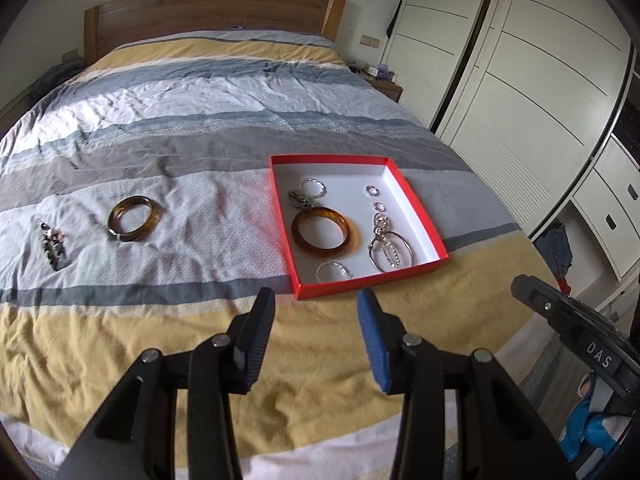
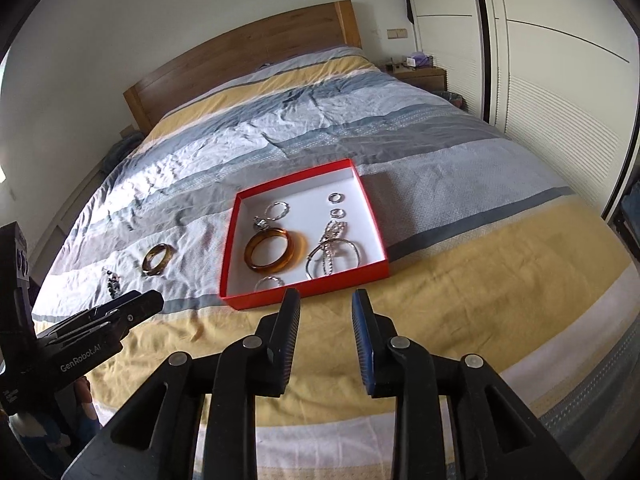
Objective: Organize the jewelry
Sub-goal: 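Withdraw both tools from the box and return toward the remaining jewelry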
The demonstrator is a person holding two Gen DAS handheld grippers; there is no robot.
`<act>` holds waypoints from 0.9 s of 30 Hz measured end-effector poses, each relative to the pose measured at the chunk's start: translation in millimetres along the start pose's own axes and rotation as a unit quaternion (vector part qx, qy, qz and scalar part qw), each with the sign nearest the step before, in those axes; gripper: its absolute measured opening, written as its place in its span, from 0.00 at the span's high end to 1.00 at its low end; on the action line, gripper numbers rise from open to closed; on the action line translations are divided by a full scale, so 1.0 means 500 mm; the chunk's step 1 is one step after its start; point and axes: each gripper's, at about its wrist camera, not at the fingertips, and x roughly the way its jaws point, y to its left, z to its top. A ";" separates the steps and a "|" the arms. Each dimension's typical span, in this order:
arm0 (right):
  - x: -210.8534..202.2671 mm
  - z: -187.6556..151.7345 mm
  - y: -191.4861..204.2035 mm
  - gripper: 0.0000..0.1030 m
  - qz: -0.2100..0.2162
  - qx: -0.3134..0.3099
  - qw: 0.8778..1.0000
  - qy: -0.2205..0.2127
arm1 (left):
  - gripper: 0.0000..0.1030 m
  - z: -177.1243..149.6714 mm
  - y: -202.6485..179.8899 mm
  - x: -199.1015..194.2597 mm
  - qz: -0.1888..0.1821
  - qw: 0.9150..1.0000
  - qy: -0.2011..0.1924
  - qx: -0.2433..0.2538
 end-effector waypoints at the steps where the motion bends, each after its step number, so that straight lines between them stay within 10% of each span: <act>1: -0.011 -0.008 0.014 0.71 0.004 -0.003 1.000 -0.001 | 0.60 -0.008 0.003 -0.022 0.004 1.000 -0.004 -0.003; 27: -0.285 -0.114 0.226 0.63 0.074 -0.074 0.992 -0.070 | 0.60 -0.203 0.189 -0.449 0.104 0.986 -0.107 -0.069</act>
